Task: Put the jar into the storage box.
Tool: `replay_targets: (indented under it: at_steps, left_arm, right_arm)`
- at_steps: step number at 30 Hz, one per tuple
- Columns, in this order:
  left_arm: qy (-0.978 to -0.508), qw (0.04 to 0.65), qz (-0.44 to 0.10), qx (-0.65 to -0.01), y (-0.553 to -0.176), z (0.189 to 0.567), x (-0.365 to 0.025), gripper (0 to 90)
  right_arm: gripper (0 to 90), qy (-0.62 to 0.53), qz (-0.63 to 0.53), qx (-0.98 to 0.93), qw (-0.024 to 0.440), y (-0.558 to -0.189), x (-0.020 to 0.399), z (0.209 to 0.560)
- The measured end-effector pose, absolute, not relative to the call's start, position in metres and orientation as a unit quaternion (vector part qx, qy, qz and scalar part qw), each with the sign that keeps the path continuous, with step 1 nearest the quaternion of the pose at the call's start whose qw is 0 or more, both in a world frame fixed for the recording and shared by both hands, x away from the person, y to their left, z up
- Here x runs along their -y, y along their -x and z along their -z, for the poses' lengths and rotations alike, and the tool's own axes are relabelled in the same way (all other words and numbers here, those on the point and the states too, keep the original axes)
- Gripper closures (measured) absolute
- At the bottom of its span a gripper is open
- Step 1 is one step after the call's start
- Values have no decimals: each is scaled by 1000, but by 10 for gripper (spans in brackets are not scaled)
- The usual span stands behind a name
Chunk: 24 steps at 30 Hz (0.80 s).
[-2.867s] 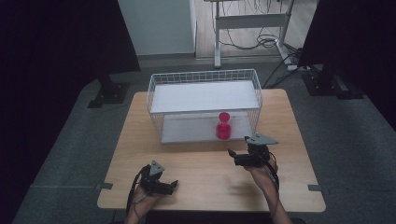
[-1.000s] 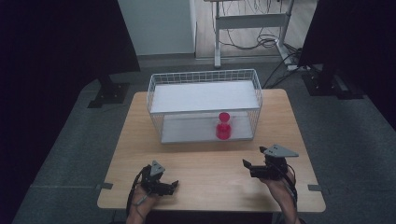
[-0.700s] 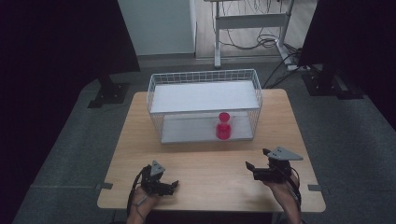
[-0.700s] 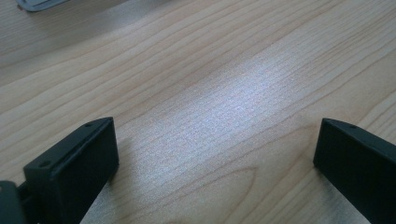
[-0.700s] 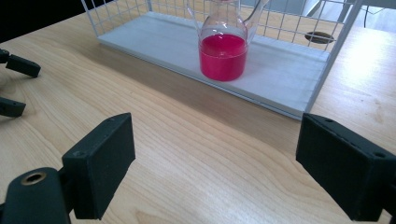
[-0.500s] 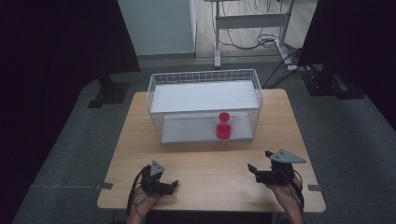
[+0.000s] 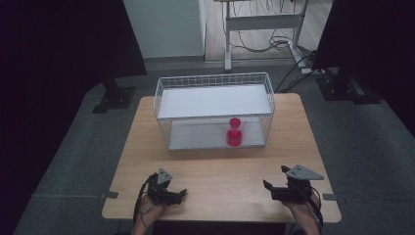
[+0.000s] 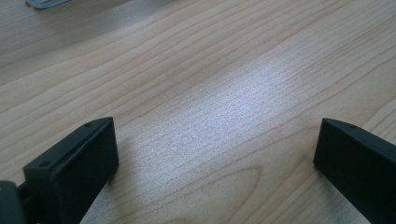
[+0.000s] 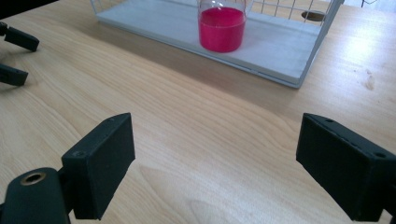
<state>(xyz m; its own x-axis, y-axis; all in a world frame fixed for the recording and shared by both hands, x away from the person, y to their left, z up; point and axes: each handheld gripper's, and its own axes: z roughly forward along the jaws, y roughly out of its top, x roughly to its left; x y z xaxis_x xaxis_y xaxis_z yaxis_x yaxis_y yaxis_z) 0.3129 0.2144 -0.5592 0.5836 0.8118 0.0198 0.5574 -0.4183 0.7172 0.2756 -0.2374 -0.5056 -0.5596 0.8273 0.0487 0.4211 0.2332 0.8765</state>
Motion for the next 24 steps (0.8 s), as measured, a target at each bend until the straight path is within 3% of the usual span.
replay_targets:
  at_steps: [24]
  left_arm:
    - [-818,340,-189,-423,-313,559,-215,0]
  right_arm:
    - [99,-447,-413,-772,184,-261,244,556]
